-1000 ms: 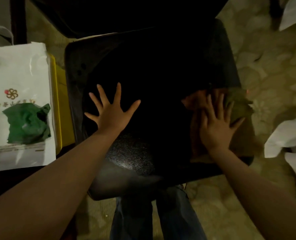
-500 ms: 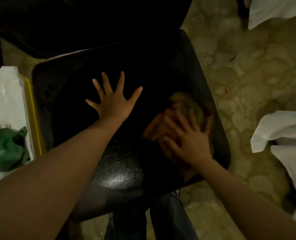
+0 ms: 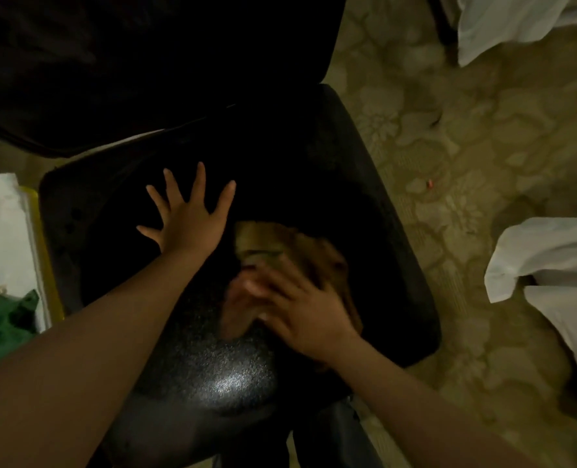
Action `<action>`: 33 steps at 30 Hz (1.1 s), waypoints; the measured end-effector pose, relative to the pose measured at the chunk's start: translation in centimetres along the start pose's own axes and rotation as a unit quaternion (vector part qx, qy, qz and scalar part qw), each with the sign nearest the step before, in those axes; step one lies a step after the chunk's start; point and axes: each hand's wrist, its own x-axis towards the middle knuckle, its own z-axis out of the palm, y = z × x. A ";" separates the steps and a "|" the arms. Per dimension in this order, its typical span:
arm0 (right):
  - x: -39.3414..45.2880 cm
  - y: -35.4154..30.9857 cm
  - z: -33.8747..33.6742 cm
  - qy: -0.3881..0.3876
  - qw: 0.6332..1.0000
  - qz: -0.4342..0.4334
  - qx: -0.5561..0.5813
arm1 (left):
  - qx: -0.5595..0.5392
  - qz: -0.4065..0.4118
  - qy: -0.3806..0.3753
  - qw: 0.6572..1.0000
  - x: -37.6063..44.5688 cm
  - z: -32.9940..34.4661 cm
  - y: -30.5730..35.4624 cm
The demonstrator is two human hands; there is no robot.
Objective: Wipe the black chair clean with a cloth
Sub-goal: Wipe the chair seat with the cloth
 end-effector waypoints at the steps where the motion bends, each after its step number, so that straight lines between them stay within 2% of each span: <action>1: 0.0 2.4 -0.6 0.011 0.998 0.051 -0.017 | -0.004 0.001 -0.011 1.000 0.2 0.0 0.0; 4: 3.5 7.3 -2.7 0.027 0.976 0.215 -0.025 | -0.004 0.002 -0.027 1.000 0.3 0.2 -0.2; 7: 10.0 7.8 -3.6 0.024 0.950 0.311 0.014 | -0.024 -0.004 -0.021 0.999 0.4 0.3 -0.2; 9: 13.5 6.0 -3.4 0.018 0.953 0.303 0.019 | -0.018 -0.018 -0.014 1.000 0.4 0.5 -0.1; 11: 14.5 3.1 -2.5 0.000 0.973 0.230 -0.002 | 0.001 -0.037 -0.005 0.999 0.5 0.8 0.0; 14: 12.1 -1.1 -1.1 -0.020 0.994 0.102 -0.020 | 0.007 -0.053 -0.017 0.998 0.6 0.6 0.2; 16: 9.6 -1.5 -1.4 -0.025 0.998 0.060 -0.014 | 0.010 -0.044 -0.023 0.999 0.5 0.1 0.1; 18: 6.8 0.5 -1.8 -0.035 0.995 0.089 -0.009 | -0.007 -0.019 -0.046 0.999 0.6 -0.6 -0.4; 21: 3.6 4.9 -3.1 -0.021 0.965 0.260 0.034 | -0.061 0.023 -0.123 0.990 1.1 -2.1 -1.6; 23: 3.9 6.9 -3.8 -0.019 0.944 0.327 0.020 | -0.078 0.032 -0.155 0.984 1.3 -2.8 -1.9; 27: 11.9 9.0 -5.7 0.019 0.904 0.420 0.080 | -0.025 0.020 -0.120 0.992 1.8 -2.5 -0.6; 29: 17.1 9.8 -6.3 0.029 0.898 0.429 0.091 | -0.014 0.027 -0.067 0.997 2.5 -2.4 0.4; 33: 24.1 7.1 -5.8 -0.014 0.957 0.288 0.027 | -0.035 -0.002 -0.005 0.999 5.8 -2.1 3.3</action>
